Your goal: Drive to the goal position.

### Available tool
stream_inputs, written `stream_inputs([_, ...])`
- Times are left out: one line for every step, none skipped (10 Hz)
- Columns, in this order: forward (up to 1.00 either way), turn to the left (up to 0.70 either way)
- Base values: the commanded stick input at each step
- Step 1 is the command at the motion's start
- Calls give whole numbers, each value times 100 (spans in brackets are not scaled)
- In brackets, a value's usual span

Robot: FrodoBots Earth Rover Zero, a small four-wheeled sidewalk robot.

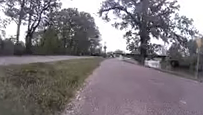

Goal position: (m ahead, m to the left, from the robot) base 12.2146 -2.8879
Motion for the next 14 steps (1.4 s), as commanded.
stream_inputs([100,0])
stream_inputs([100,0])
stream_inputs([100,0])
stream_inputs([100,0])
stream_inputs([100,0])
stream_inputs([100,0])
stream_inputs([100,0])
stream_inputs([100,0])
stream_inputs([100,0])
stream_inputs([100,0])
stream_inputs([100,0])
stream_inputs([100,0])
stream_inputs([100,0])
stream_inputs([100,0])
